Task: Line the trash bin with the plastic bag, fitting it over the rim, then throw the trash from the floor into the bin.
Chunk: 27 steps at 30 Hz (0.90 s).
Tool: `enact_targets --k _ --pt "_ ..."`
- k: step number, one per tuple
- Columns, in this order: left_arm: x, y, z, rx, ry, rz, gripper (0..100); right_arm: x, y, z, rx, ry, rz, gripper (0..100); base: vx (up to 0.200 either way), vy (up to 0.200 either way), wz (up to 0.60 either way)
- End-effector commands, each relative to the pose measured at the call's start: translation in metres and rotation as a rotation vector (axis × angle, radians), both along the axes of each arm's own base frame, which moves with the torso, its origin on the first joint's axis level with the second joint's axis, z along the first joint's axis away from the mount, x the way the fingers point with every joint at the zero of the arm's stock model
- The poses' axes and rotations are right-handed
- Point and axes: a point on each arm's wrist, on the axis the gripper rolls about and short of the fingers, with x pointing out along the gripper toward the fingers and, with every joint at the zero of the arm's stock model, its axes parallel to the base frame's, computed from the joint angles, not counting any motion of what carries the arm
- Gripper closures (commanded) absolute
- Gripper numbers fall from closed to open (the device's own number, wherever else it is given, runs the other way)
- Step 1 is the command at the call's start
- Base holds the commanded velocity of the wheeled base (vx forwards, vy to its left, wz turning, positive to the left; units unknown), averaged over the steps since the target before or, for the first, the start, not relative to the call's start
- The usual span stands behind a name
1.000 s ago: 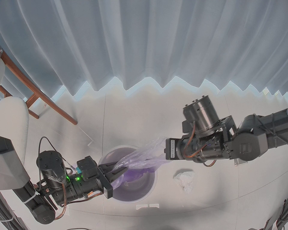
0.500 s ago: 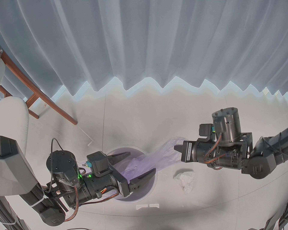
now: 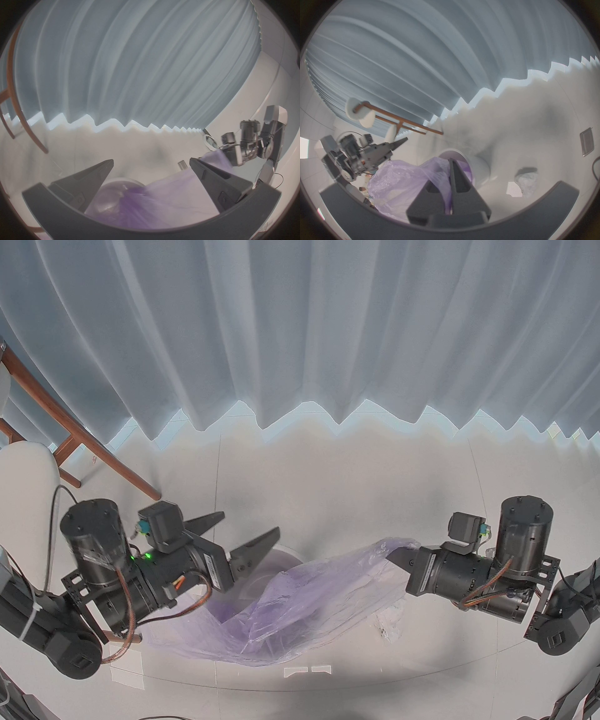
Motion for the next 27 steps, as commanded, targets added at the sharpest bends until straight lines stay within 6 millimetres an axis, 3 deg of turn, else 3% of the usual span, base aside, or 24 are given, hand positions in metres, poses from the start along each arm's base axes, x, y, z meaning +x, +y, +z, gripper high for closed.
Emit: enact_targets --k 1,8,16,17,20,23,27 --pt "0.001 0.030 0.022 -0.003 -0.068 0.070 0 -0.014 -0.008 0.013 0.095 -0.037 0.011 100 0.000 0.000 0.00" --pt "0.005 0.054 0.014 0.015 -0.056 -0.040 0 -0.014 -0.009 0.001 0.099 0.020 0.002 100 0.000 0.000 0.00" --pt "0.009 0.087 0.020 0.006 -0.078 -0.090 0 -0.008 -0.003 -0.014 0.073 0.057 -0.001 100 0.000 0.000 0.00" --pt "0.007 0.102 0.023 0.001 -0.088 -0.157 0 -0.007 -0.002 -0.018 0.071 0.057 0.001 100 0.000 0.000 0.00" --pt "0.000 0.121 0.022 0.000 -0.087 -0.251 0 -0.006 -0.002 -0.021 0.077 0.050 0.000 100 0.000 0.000 0.00" --pt "-0.004 0.131 0.016 -0.007 -0.059 -0.338 0 -0.005 -0.001 -0.022 0.082 0.044 0.002 100 0.000 0.000 0.00" --pt "-0.010 0.128 -0.001 -0.020 0.009 -0.399 0 -0.007 0.002 -0.030 0.064 0.068 0.011 100 0.000 0.000 0.00"
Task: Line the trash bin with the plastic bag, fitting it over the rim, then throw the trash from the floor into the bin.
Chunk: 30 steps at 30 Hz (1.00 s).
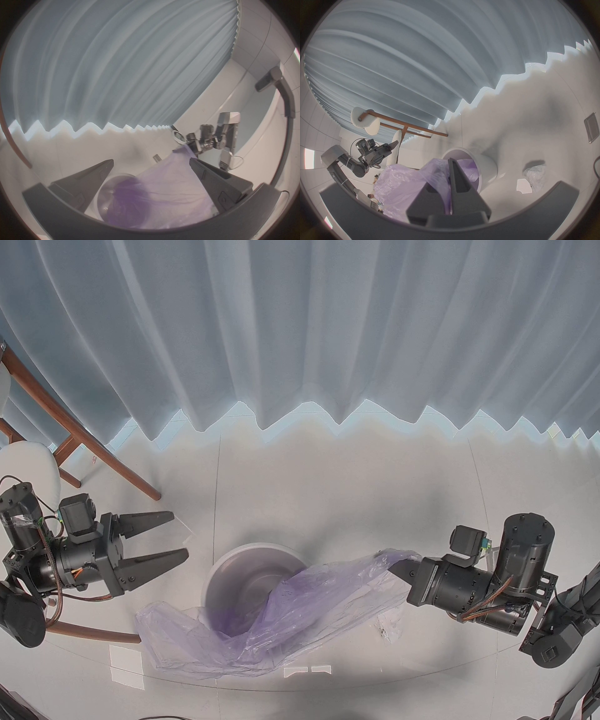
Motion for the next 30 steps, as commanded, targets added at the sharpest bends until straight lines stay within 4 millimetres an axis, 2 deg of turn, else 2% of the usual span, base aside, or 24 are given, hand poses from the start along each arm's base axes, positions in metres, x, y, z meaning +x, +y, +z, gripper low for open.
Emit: enact_targets --k 1,5,6,14,19,26,30 --pt "-0.011 0.013 -0.020 0.006 0.075 -0.020 0 0.001 0.006 -0.020 -0.037 0.049 0.016 100 0.000 0.000 0.00" --pt "-0.006 0.010 -0.032 0.043 0.058 -0.037 0 0.003 0.008 -0.026 -0.048 0.060 0.016 100 0.000 0.000 0.00" --pt "-0.001 0.011 -0.045 0.085 0.035 -0.037 0 0.003 0.010 -0.029 -0.044 0.057 0.020 100 0.000 0.000 0.00" --pt "0.018 0.020 -0.090 0.173 -0.008 -0.086 0 0.006 0.012 -0.031 -0.012 0.014 0.018 100 0.000 0.000 0.00" --pt "0.020 0.024 -0.094 0.161 -0.030 -0.104 0 0.005 0.011 -0.032 -0.012 0.016 0.017 100 0.000 0.000 0.00" --pt "0.018 0.040 -0.093 0.135 -0.043 -0.103 0 0.006 0.011 -0.034 -0.019 0.024 0.014 100 0.000 0.000 0.00" --pt "0.016 0.041 -0.095 0.130 -0.032 -0.108 0 0.006 0.012 -0.035 -0.020 0.027 0.017 100 0.000 0.000 0.00"
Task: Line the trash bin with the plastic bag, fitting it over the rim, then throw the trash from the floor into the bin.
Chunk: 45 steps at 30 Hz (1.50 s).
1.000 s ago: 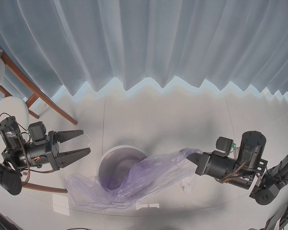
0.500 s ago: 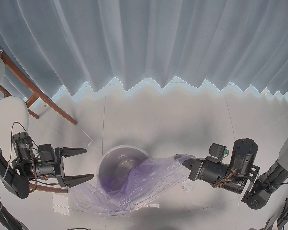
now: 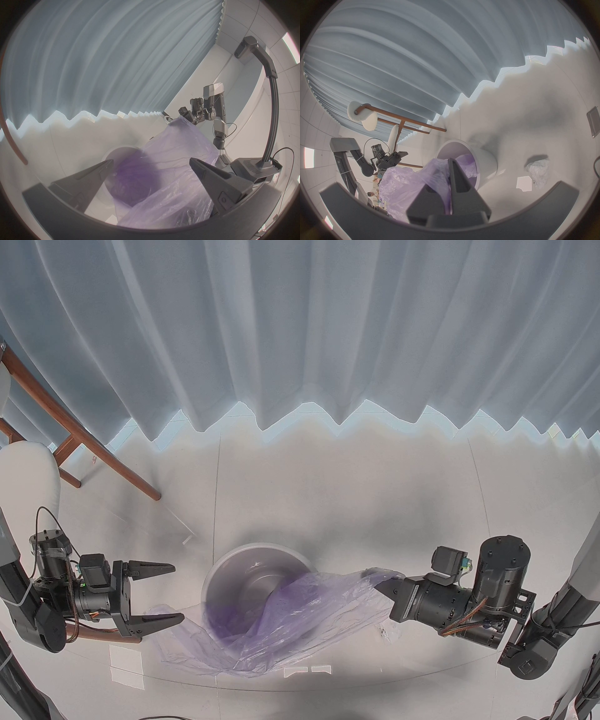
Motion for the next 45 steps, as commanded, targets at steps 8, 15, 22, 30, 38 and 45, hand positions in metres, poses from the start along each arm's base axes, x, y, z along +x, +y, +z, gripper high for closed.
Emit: enact_targets --k 8,15,22,30,38,45 --pt "0.007 0.003 -0.027 0.005 0.043 0.003 0 0.000 0.001 -0.004 -0.009 0.011 0.001 100 0.000 0.000 0.00" --pt "0.013 0.001 -0.043 0.008 0.019 -0.010 0 0.000 0.001 -0.004 -0.009 0.013 0.002 100 0.000 0.000 0.00" --pt "0.010 0.000 -0.048 -0.001 0.032 -0.026 0 0.002 0.002 -0.009 -0.014 0.020 0.001 100 0.000 0.000 0.00" --pt "0.014 0.000 -0.055 -0.006 0.051 -0.025 100 0.002 0.003 -0.011 -0.016 0.023 0.002 100 0.000 0.000 0.00" --pt "0.011 -0.017 -0.039 0.003 0.067 -0.003 100 0.003 0.006 -0.015 -0.007 0.037 0.003 100 0.000 0.000 0.00" --pt "-0.020 -0.071 0.018 -0.104 0.212 0.096 100 0.006 0.017 -0.026 0.009 0.020 -0.016 100 0.000 0.000 0.00"
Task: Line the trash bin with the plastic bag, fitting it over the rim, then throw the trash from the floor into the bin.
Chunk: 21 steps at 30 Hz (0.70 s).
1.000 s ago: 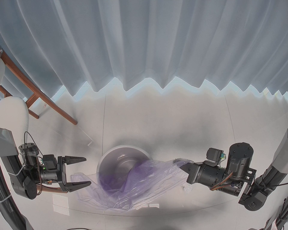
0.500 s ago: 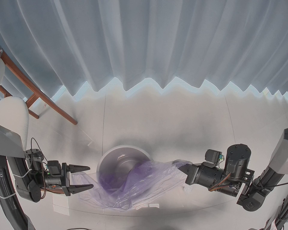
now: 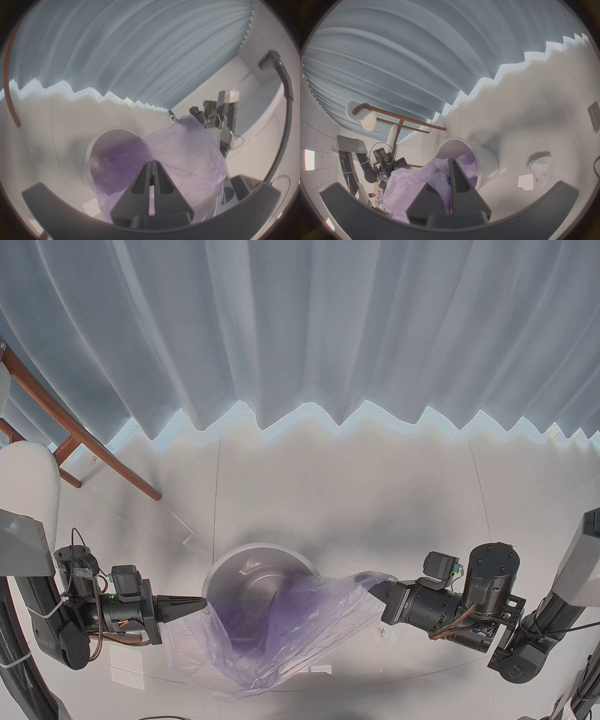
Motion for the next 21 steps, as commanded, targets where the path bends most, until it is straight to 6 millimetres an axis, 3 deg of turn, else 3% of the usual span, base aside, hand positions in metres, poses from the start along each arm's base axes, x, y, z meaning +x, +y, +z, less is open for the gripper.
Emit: enact_targets --k 1,6,11,17,21 --pt "-0.028 -0.046 0.052 -0.058 -0.032 0.049 100 0.004 0.013 -0.020 -0.008 0.012 -0.021 100 0.000 0.000 0.00" --pt "-0.035 -0.068 0.057 -0.048 -0.049 0.097 100 0.006 0.031 -0.040 0.029 -0.013 -0.040 100 0.000 0.000 0.00" --pt "-0.024 -0.081 0.048 -0.020 -0.037 0.179 100 0.015 0.054 -0.057 0.021 -0.021 -0.045 100 0.000 0.000 0.00" --pt "-0.012 -0.085 0.029 0.025 0.009 0.264 100 0.025 0.067 -0.052 0.031 -0.031 -0.040 100 0.000 0.000 0.00" --pt "-0.011 -0.086 0.027 0.027 0.020 0.270 100 0.032 0.068 -0.043 0.024 -0.025 -0.054 100 0.000 0.000 0.00"
